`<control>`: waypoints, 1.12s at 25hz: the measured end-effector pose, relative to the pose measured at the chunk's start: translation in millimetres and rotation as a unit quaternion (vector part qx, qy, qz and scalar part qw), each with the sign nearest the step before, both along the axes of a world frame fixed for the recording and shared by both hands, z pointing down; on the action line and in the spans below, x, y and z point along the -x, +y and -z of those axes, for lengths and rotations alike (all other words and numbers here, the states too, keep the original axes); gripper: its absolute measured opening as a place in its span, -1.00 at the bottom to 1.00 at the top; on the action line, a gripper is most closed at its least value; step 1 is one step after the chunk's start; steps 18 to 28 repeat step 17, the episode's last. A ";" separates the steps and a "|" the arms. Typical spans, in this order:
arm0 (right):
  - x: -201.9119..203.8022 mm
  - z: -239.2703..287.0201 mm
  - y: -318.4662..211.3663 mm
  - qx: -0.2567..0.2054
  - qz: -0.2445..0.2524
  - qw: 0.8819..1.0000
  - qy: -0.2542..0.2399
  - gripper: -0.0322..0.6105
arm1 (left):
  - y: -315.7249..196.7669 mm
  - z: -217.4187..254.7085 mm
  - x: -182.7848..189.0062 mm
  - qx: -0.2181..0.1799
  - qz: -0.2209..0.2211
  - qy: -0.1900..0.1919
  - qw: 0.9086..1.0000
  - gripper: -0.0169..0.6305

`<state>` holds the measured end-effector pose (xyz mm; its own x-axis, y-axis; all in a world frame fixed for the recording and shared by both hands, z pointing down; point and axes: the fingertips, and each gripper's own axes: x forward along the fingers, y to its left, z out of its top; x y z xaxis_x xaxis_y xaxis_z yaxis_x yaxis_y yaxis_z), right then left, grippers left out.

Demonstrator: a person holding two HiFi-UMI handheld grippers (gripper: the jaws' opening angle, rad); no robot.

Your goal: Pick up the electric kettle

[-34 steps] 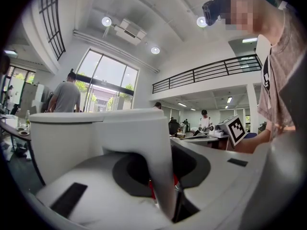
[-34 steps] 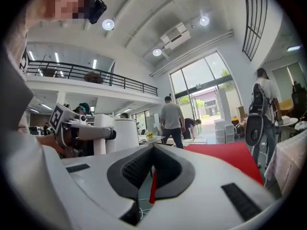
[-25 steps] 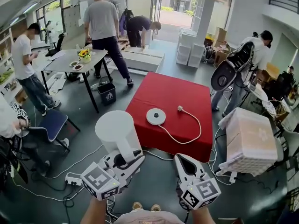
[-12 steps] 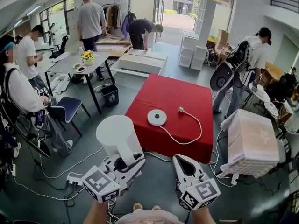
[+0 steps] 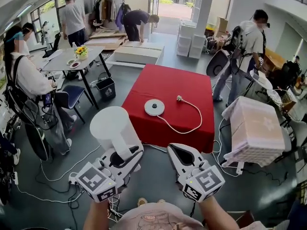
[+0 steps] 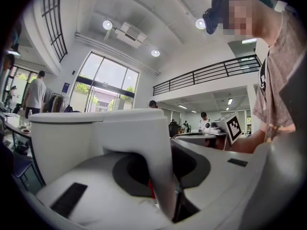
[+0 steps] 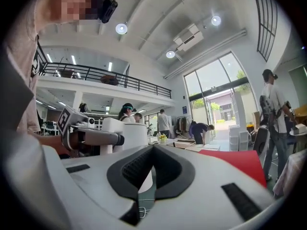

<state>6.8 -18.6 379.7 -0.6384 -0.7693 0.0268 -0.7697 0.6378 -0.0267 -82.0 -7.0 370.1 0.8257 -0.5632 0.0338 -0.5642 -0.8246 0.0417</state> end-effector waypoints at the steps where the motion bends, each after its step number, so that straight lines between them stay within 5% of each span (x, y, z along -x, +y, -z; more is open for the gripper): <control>1: 4.4 0.4 0.4 -0.004 0.013 1.000 0.004 -0.89 | 0.9 1.0 1.4 -0.003 0.001 0.001 1.000 -0.68; 8: 26.0 -3.3 4.3 -0.005 0.071 0.997 0.032 -0.89 | 3.6 -0.8 3.6 -0.003 -0.009 -0.001 1.000 -0.68; 28: 29.1 -7.5 -1.6 0.002 0.077 0.997 0.030 -0.89 | 3.3 1.7 5.7 -0.007 -0.015 0.011 1.000 -0.68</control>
